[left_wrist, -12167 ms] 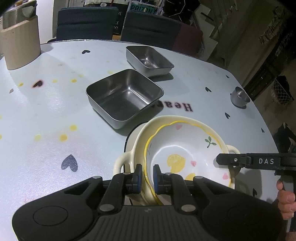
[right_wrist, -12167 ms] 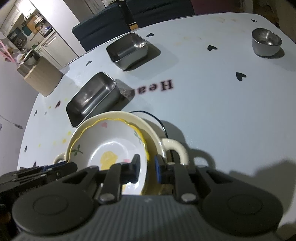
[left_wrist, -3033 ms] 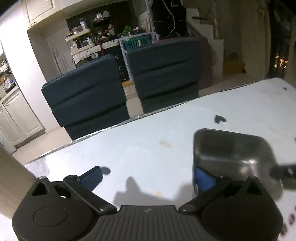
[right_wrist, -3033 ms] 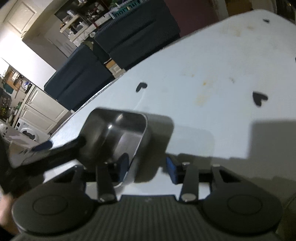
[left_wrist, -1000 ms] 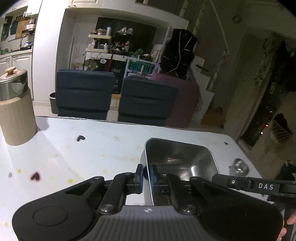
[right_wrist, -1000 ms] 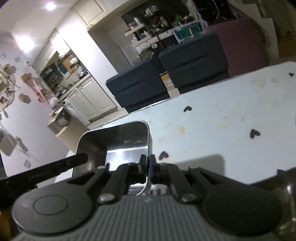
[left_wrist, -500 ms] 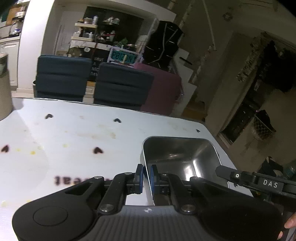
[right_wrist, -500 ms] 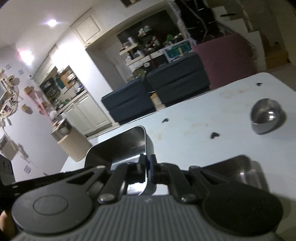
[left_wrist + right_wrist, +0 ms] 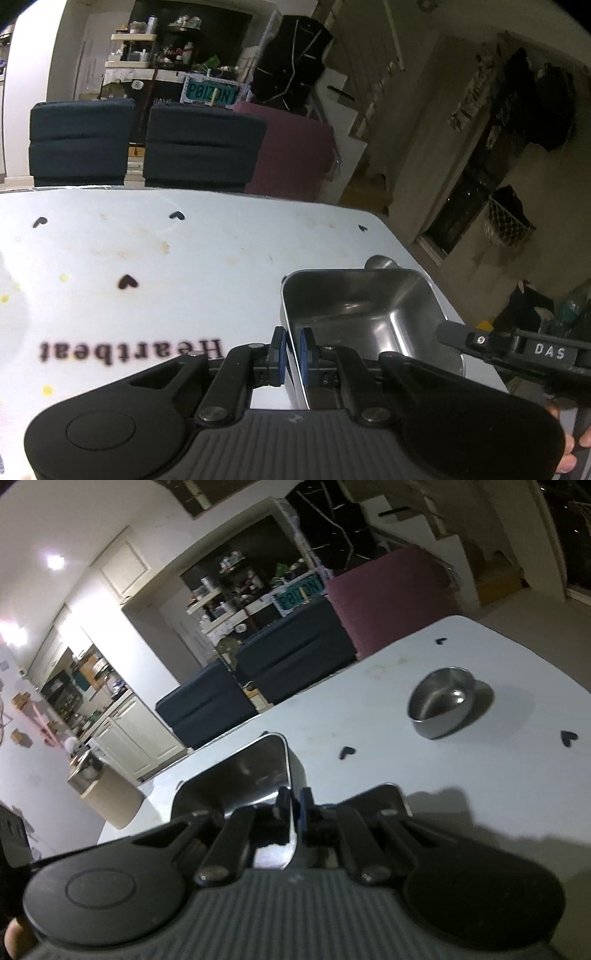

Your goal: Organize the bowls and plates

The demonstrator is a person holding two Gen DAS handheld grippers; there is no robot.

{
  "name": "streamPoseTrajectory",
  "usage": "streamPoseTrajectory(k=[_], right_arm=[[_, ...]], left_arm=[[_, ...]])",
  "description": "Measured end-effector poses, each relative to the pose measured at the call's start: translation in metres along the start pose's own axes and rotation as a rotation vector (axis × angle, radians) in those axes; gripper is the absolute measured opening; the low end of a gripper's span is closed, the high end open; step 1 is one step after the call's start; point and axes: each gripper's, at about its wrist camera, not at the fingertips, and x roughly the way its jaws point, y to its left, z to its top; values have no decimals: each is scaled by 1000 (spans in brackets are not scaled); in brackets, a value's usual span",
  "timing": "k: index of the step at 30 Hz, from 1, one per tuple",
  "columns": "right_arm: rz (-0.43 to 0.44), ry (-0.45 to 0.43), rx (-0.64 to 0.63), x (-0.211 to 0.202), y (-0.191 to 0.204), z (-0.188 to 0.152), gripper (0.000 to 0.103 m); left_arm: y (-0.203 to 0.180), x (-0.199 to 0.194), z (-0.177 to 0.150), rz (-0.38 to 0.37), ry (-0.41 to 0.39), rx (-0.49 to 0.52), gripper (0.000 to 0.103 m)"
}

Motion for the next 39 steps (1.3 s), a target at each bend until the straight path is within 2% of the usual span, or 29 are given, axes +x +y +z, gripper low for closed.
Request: streamPoseTrajectory(k=[8, 20, 34, 39], right_arm=[[-42, -6, 13, 0, -1, -2, 8], [-123, 31, -19, 4, -5, -8, 9], [-191, 75, -57, 14, -6, -10, 9], [-219, 113, -91, 20, -6, -13, 8]], left_arm=[[-1, 36, -8, -9, 92, -28, 8], [-8, 72, -16, 24, 166, 27, 8], [-19, 86, -20, 64, 215, 145, 10], [-19, 86, -21, 66, 217, 151, 10]])
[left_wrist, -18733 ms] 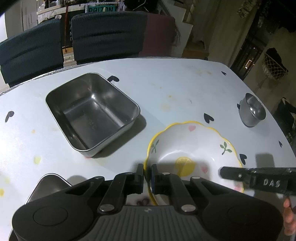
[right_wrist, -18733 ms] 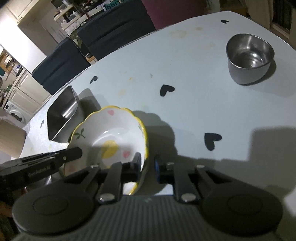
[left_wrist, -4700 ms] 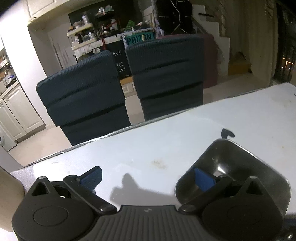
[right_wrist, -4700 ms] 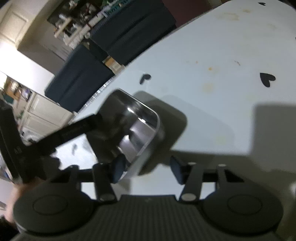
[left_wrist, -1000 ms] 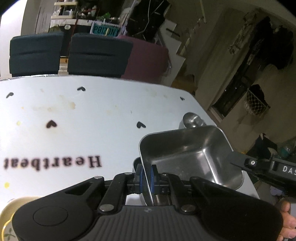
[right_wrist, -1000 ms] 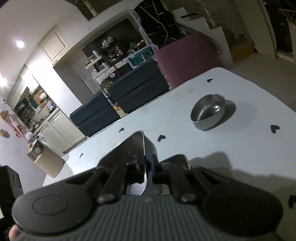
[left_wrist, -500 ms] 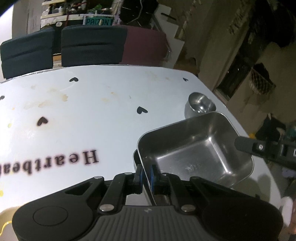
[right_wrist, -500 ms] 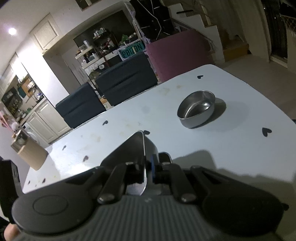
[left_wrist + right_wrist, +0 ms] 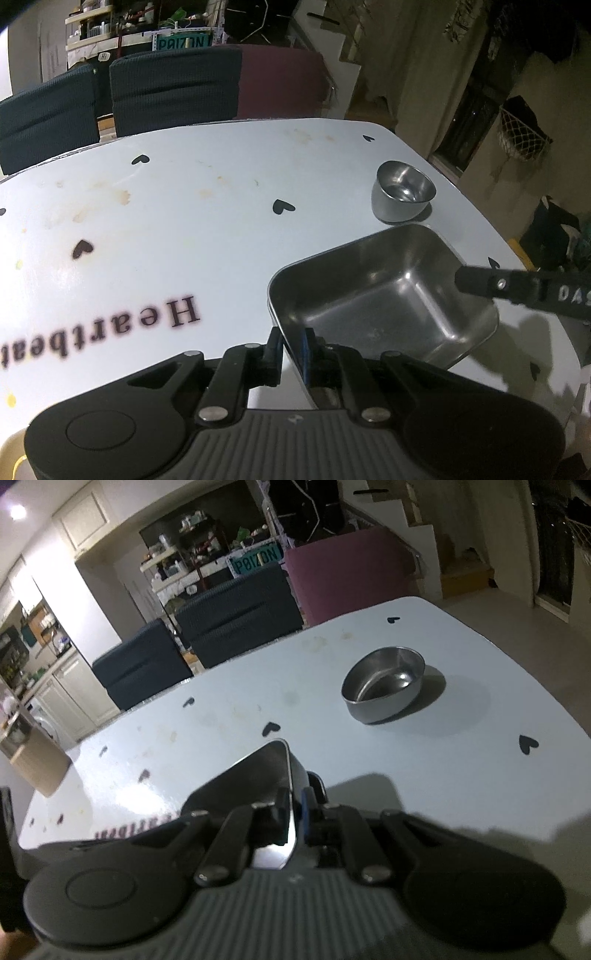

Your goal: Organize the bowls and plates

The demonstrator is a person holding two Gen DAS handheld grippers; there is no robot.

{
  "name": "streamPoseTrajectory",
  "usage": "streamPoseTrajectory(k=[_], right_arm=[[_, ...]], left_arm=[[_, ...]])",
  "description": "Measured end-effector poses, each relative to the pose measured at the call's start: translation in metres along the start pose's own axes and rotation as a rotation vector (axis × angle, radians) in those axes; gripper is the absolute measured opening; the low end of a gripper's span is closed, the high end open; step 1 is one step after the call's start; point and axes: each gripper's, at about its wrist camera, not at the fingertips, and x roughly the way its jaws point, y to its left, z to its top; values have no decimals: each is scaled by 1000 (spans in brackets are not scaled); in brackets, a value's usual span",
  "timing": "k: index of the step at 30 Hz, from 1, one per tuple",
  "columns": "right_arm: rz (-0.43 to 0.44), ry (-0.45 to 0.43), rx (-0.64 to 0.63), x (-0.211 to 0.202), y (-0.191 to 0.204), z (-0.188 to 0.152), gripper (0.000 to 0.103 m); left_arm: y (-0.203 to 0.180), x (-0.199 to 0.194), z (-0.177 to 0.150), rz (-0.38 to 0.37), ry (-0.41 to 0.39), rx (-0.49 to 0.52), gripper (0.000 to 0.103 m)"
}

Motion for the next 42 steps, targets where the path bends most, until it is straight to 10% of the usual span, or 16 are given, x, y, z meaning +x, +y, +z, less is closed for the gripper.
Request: streamPoseTrajectory(k=[42], right_arm=[[-110, 171, -62, 38, -11, -3, 11]], left_arm=[[7, 4, 1, -25, 48, -4, 16]])
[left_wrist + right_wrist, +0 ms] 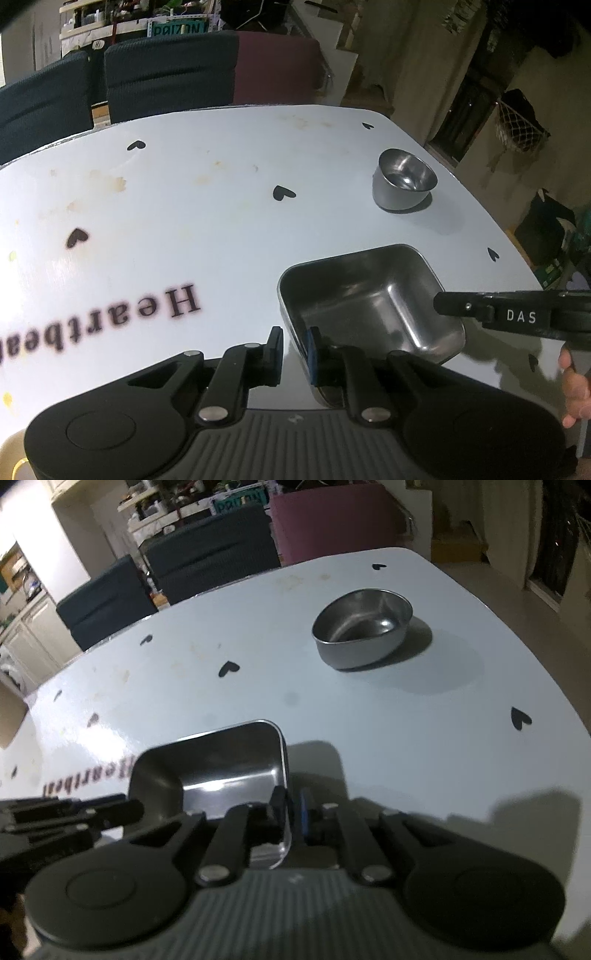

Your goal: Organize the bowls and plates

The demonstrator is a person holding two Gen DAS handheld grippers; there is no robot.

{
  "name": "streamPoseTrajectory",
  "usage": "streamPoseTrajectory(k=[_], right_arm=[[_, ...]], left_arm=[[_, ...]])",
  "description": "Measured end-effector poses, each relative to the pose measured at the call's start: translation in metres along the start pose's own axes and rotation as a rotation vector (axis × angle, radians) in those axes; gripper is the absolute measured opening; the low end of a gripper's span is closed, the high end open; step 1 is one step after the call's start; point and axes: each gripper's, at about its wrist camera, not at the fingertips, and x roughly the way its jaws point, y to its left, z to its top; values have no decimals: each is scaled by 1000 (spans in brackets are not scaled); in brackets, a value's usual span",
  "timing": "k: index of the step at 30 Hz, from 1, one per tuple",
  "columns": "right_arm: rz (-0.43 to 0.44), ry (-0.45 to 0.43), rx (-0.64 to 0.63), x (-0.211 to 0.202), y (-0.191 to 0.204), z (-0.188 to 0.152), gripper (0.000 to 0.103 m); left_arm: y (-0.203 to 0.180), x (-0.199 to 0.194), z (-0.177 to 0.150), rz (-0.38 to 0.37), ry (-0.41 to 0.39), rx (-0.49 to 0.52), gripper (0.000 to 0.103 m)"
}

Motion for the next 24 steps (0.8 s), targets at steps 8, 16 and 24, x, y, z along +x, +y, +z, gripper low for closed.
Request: streamPoseTrajectory(k=[8, 16, 24], right_arm=[[51, 18, 31, 10, -11, 4, 11], [60, 16, 39, 16, -13, 8, 11], [75, -28, -25, 10, -10, 4, 11]], left_arm=[[3, 0, -1, -11, 7, -4, 19], [5, 0, -1, -13, 10, -16, 22], [6, -2, 1, -26, 23, -46, 23]])
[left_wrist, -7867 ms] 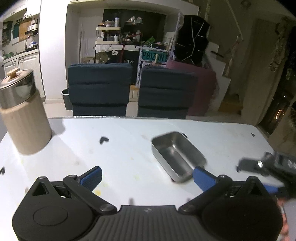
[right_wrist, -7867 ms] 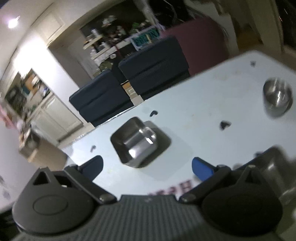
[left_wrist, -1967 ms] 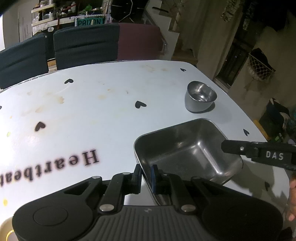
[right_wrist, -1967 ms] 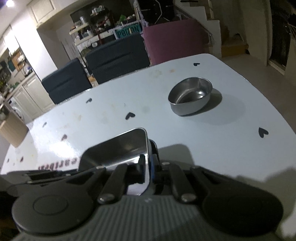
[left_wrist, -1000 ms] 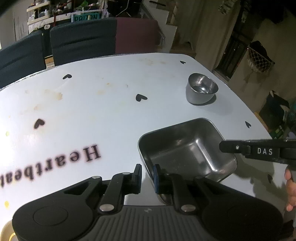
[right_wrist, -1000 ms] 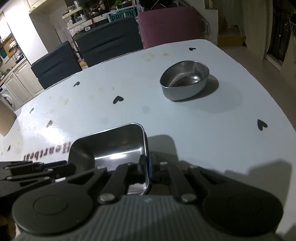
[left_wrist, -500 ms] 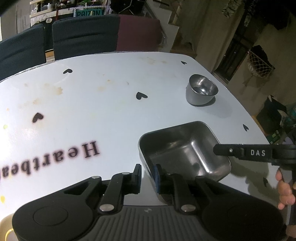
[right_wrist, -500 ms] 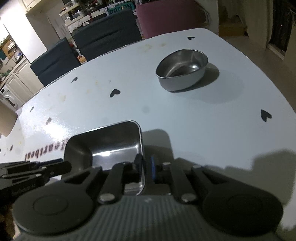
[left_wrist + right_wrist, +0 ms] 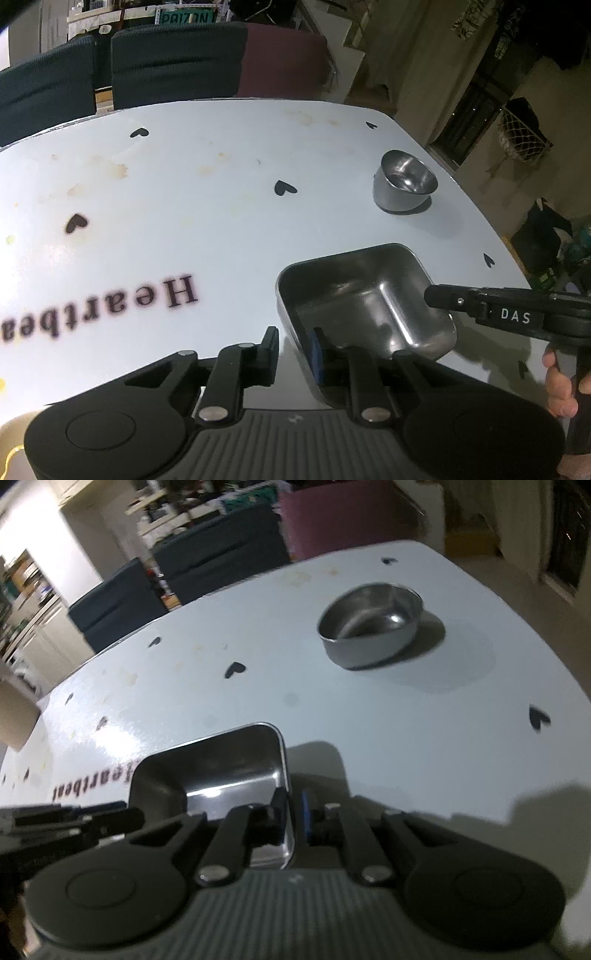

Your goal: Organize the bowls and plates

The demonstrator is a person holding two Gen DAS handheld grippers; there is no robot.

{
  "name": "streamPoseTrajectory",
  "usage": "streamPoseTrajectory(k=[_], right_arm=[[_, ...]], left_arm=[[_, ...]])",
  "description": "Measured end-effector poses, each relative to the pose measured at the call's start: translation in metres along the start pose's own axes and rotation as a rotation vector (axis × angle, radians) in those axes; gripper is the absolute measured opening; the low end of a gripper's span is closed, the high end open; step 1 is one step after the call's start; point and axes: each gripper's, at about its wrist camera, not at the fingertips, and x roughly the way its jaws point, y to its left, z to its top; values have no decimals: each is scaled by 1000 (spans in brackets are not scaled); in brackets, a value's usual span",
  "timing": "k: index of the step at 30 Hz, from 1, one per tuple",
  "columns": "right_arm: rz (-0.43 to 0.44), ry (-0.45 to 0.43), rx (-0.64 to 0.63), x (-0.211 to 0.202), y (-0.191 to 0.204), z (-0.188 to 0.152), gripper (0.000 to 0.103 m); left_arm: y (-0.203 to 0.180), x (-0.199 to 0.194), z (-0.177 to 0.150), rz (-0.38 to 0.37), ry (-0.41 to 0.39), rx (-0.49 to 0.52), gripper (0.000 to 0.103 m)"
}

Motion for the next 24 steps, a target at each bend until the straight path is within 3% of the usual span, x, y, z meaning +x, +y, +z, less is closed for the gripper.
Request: streamPoseTrajectory(k=[2, 12, 20, 24], right_arm=[[19, -12, -9, -4, 1, 1, 12], [33, -75, -58, -32, 11, -1, 54], [-18, -195, 7, -59, -3, 8, 71], [-64, -262, 42, -70, -18, 17, 84]], left_arm=[[-1, 0, 0, 1, 7, 1, 30], [-7, -13, 2, -44, -10, -19, 47], [-16, -40, 8, -55, -116, -32, 92], [-22, -50, 15, -79, -173, -45, 99]])
